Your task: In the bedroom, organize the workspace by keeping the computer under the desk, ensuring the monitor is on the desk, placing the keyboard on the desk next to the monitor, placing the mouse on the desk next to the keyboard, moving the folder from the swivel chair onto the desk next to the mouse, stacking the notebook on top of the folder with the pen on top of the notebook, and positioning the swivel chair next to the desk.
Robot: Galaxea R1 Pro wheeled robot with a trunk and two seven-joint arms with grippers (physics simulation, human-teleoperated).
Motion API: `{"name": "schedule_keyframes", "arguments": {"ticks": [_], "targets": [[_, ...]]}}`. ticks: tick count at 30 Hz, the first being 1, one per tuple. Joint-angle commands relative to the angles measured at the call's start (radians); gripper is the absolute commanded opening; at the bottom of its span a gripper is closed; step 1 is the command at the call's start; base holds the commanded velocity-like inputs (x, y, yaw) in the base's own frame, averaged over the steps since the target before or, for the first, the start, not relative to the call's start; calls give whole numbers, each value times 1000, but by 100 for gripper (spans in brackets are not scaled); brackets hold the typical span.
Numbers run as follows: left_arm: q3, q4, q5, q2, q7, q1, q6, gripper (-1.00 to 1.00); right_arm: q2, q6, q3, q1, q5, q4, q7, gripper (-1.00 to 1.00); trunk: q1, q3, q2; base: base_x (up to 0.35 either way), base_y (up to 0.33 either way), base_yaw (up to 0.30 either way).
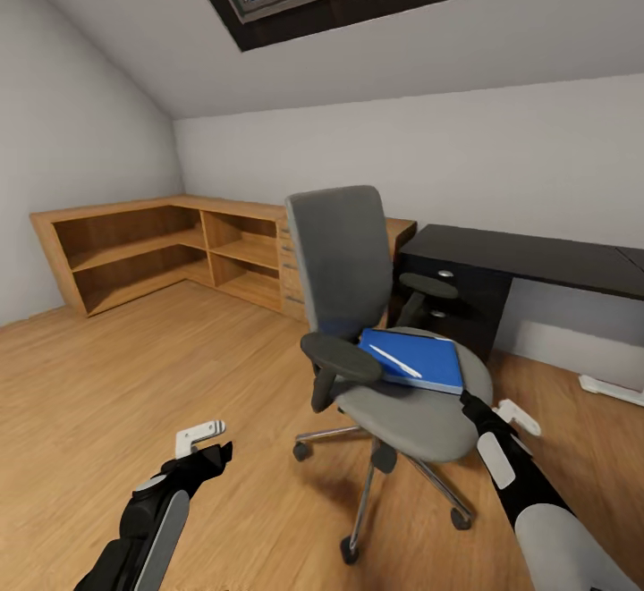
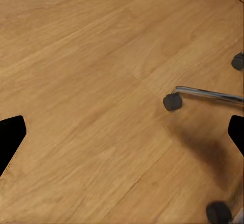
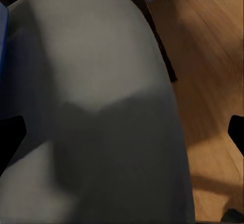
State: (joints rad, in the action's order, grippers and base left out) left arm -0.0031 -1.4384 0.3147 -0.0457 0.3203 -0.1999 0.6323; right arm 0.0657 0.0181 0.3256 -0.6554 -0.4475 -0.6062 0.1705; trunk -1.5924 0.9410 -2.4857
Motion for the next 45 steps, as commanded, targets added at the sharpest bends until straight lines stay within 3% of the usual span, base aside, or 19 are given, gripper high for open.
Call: {"name": "schedule_keyframes", "arguments": {"ticks": [1,10,45], "targets": [[0,-1,10,0,8,-1,3,100,-18,0,-6,0,-22,25,-2,100,0,1,0,0,0,267],[-3,45,8,0,9,-1,3,100,-18,2,-6,0,-22,24,-3,100,0,1,0,0,0,100],[3,47,8,1,9,-1,3,100,-12,-6,0,0,-23,-10,-2,100,0,1,0,0,0,0]]}}
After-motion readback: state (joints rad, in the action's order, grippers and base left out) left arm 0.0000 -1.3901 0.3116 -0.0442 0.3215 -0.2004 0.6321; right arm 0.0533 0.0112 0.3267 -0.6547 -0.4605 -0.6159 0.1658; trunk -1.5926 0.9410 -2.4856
